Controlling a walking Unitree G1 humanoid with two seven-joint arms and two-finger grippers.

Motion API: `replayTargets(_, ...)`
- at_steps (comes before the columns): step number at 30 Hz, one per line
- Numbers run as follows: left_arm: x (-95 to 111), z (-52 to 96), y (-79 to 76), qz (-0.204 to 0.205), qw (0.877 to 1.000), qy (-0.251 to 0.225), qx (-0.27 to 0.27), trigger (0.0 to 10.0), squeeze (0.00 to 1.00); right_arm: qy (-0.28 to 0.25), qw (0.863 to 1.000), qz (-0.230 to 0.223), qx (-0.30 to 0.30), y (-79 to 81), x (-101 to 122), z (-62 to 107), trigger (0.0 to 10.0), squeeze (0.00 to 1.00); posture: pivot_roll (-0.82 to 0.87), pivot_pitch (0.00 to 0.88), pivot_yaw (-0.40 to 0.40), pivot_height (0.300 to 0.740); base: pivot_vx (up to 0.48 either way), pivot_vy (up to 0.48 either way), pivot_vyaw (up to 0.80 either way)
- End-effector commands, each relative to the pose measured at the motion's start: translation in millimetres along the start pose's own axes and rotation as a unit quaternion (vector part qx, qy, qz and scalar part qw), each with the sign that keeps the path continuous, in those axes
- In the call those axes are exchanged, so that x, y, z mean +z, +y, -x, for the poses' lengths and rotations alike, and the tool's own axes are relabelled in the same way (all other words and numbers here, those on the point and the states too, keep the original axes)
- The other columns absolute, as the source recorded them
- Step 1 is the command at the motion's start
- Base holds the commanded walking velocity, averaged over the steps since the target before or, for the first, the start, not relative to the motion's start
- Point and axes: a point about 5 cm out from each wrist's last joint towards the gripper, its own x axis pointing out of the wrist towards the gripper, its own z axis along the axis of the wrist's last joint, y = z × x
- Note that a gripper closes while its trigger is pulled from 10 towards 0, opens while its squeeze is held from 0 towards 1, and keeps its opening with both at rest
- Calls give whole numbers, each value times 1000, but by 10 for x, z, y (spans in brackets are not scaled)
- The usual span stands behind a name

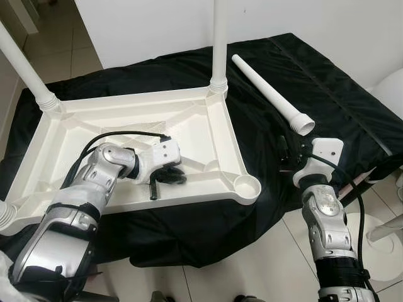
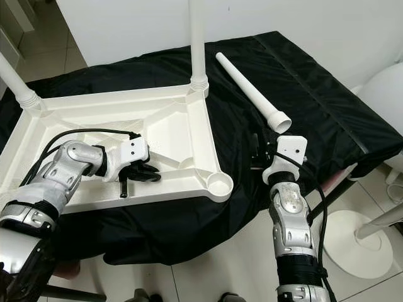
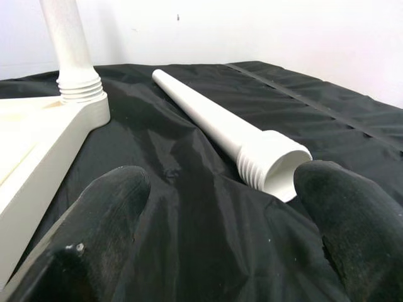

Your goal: Building children table

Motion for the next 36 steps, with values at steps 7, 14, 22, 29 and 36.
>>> replayTargets(7,-10,158,151,25,984,2,174,10000,0,7,1000,-9,3,30,-40,-2,10000,0,-45,119,92,740,0,0,0)
replayTargets(14,-73,175,78,67,980,12,189,10000,0,4,1000,-8,-1,7,-33,15,10000,0,-49,120,99,740,0,0,0)
replayTargets(22,-206,103,-150,123,968,24,218,10000,0,5,1000,-8,-6,-19,-43,35,10000,0,-37,122,88,740,0,0,0)
replayTargets(29,-199,99,-230,156,948,23,276,10000,0,8,1000,-11,3,30,-55,12,10000,0,-28,122,77,740,0,0,0)
replayTargets(36,-193,136,-250,172,931,28,320,10000,0,10,1000,-13,13,65,-60,-12,10000,0,-15,116,61,740,0,0,0)
